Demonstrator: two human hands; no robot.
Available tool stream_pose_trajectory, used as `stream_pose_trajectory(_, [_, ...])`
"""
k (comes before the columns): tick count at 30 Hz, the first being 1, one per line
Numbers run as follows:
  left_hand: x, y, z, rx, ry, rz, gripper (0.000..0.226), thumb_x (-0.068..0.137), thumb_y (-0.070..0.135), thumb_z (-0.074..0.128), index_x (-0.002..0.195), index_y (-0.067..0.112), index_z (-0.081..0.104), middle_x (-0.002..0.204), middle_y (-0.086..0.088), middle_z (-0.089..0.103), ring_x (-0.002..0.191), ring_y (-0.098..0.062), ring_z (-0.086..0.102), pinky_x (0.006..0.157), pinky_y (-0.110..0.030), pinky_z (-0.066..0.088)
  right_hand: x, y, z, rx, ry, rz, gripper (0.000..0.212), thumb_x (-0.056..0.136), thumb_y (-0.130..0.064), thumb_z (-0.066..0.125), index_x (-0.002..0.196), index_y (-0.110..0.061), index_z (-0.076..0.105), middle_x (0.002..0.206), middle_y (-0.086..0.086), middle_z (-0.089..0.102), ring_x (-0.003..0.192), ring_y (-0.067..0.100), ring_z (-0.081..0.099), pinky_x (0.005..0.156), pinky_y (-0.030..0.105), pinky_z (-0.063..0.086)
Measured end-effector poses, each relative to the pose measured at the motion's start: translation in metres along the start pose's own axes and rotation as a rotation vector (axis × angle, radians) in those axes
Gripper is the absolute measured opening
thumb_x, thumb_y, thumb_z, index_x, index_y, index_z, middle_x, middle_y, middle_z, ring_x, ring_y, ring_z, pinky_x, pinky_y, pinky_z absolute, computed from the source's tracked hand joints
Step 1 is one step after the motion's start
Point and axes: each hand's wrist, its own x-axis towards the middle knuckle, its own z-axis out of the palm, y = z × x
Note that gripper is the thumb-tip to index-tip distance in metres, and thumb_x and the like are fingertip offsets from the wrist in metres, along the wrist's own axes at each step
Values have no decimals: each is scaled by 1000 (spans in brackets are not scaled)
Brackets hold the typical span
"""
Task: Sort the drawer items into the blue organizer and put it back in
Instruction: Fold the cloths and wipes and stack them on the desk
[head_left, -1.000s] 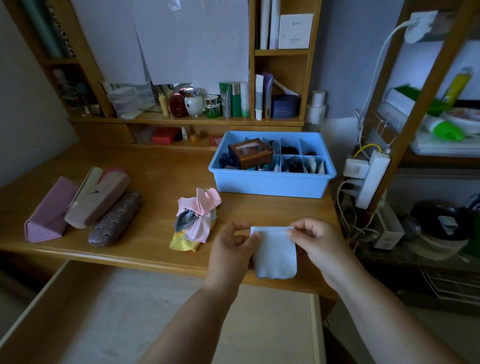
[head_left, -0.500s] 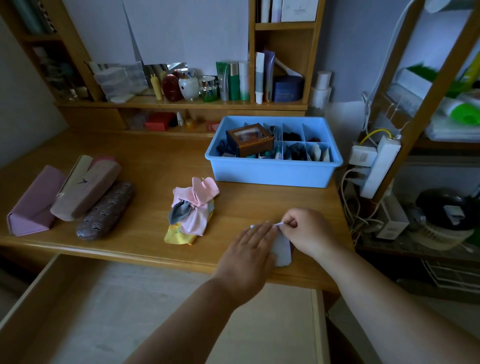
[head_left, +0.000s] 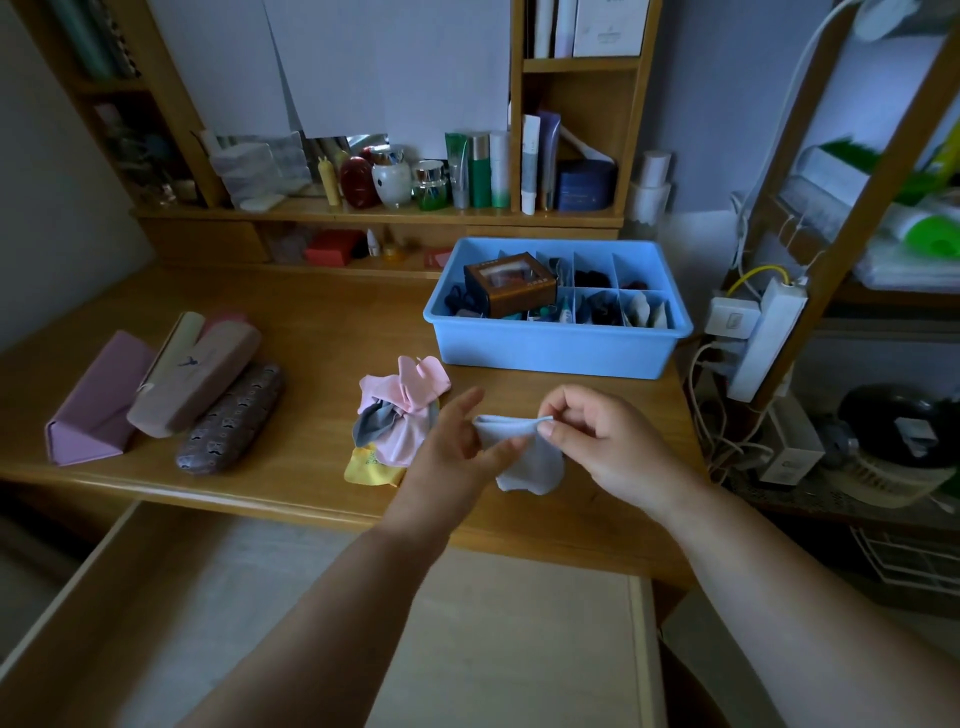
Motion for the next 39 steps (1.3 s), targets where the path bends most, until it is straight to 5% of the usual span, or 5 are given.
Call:
stream_pose_trajectory(14, [-4,23,-14,185,15,77,25,93,18,57,68,15,63,45,3,48,42,-6,40,45,-16,36,-5,3,-14,210,90,225,8,86,-11,65,81,-18,64,60,-2,69,56,10,64,56,24,48])
stream_pose_trajectory(20, [8,14,-5,56,49,157,24,82,-6,64,79,17,69,87,1,71,78,-1,66,73,-12,52,-4,12,-10,85,126,80,27,79,-5,69,72,-30,63,90,-11,73,84,4,67,72,19,55])
stream_pose_trajectory(31, [-28,-47,-9,850,-37,755,27,76,3,57,95,10,74,111,-9,64,107,-27,59,89,-33,50,-38,42,12,-496,134,-118,21,81,3,61,90,-12,74,107,0,70,104,19,62,88,19,43])
stream_pose_trajectory(35, [-36,-45,-5,1000,-77,871,32,74,3,54,99,6,72,104,-8,69,101,-26,65,91,-38,52,-27,33,40,-569,-239,-120,47,100,-37,38,145,-24,35,155,-10,24,143,6,17,116,25,5])
stream_pose_trajectory(39, [-38,-47,-5,1014,-67,858,40,60,-5,69,97,10,74,100,-4,70,94,-21,68,90,-40,53,-25,50,37,-822,-403,-8,77,81,-71,-1,149,-35,-5,151,-21,-23,142,2,-21,114,34,-17])
